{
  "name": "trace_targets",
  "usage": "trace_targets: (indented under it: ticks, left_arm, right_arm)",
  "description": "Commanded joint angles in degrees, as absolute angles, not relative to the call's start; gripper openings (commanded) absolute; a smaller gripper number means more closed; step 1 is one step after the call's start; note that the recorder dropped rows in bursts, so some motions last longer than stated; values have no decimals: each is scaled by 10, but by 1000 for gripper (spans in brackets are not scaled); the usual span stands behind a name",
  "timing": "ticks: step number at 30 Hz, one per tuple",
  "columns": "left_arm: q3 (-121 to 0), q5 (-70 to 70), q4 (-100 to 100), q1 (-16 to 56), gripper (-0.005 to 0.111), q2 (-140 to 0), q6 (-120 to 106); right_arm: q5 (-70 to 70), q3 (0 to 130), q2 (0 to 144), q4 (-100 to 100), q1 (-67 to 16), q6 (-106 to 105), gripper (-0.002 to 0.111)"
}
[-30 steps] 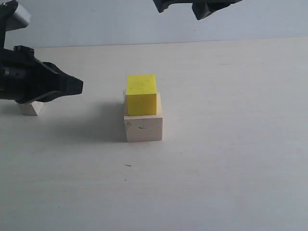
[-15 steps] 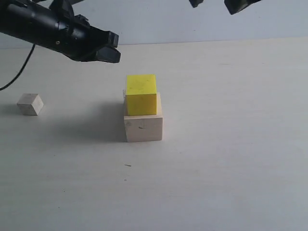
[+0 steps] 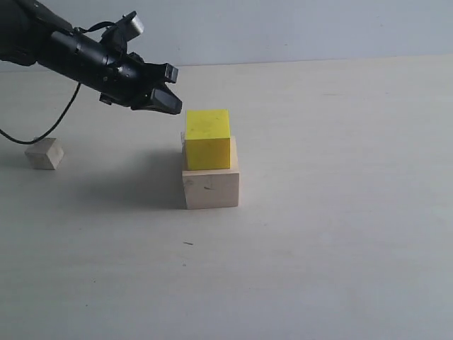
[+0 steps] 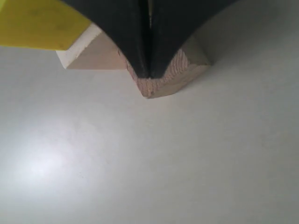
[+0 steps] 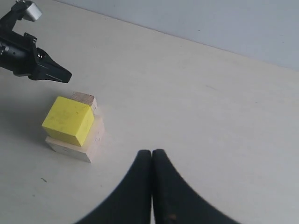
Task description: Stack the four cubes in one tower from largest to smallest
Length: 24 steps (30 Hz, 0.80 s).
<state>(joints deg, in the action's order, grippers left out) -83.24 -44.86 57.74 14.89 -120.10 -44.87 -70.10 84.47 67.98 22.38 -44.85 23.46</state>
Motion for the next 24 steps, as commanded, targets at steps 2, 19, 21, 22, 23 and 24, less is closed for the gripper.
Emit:
trace_targets:
  ticks: [2, 19, 21, 22, 23, 24]
  left_arm:
    - [-837, -462, 584, 149, 0, -1218, -445]
    - [-837, -481, 616, 153, 0, -1237, -505]
    - [-837, -481, 616, 159, 0, -1237, -511]
    - [-837, -480, 616, 161, 0, -1237, -514]
    - [-837, -479, 616, 163, 0, -1237, -517]
    - [-837, -476, 616, 165, 0, -1237, -518]
  right_arm:
    - [-700, 843, 680, 224, -449, 238, 0]
    - [-700, 843, 680, 206, -449, 238, 0]
    - [-700, 843, 680, 206, -449, 238, 0]
    - [-700, 843, 680, 205, -449, 238, 0]
    - [-700, 843, 680, 205, -449, 238, 0]
    - [-700, 843, 680, 205, -449, 238, 0]
